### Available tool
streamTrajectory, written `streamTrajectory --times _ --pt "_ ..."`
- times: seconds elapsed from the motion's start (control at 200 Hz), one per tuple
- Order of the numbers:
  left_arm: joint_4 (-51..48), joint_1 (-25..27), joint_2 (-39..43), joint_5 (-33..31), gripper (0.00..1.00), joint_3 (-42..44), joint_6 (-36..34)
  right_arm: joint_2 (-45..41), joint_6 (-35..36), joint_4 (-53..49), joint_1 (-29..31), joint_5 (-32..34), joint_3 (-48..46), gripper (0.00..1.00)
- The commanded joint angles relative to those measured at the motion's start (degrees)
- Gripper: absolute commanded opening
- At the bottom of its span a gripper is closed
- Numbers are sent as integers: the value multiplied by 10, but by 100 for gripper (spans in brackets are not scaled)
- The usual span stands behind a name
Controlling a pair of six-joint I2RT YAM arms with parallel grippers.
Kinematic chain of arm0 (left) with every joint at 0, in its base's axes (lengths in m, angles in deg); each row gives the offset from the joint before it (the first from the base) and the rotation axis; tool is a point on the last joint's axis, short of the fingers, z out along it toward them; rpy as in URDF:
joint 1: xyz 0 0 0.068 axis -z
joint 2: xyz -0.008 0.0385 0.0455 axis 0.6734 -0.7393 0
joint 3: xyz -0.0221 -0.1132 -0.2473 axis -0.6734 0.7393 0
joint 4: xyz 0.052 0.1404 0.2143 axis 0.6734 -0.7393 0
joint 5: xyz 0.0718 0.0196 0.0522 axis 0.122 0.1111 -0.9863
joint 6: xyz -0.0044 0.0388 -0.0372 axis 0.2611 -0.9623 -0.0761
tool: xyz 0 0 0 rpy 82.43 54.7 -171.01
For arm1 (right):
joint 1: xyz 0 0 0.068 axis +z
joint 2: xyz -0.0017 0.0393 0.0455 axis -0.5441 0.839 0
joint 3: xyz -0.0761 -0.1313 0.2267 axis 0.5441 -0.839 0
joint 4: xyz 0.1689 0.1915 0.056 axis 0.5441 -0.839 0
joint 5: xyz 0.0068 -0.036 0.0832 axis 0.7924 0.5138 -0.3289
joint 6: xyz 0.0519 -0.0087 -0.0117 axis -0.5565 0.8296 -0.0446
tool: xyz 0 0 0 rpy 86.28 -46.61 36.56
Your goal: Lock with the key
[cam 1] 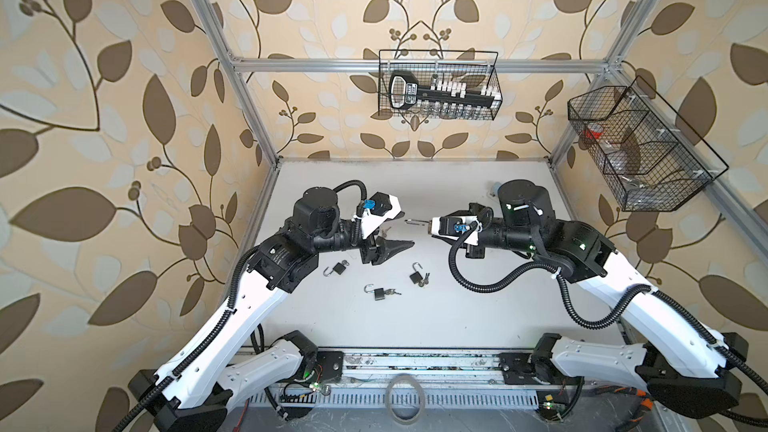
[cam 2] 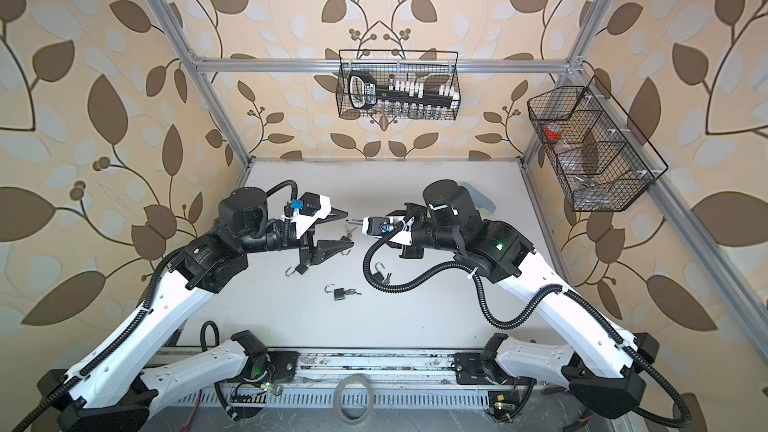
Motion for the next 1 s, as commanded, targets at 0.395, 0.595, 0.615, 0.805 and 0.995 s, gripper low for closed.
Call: streamTrajectory --times 0.395,0.595,0.615,0.805,0.995 --pt "-31 -2 -18 42 41 -43 -30 21 -6 -58 3 -30 40 0" --pt "-54 -2 -28 40 35 -54 -43 21 -5 -71 2 -31 43 0" --pt "-54 -2 -29 40 34 -54 -44 21 -4 -72 3 -29 43 0" --pt "-63 -2 -36 49 24 -62 -46 19 -10 -75 3 -26 46 0" --pt "-67 -2 -43 54 23 -64 -48 18 -12 -73 3 -27 47 0"
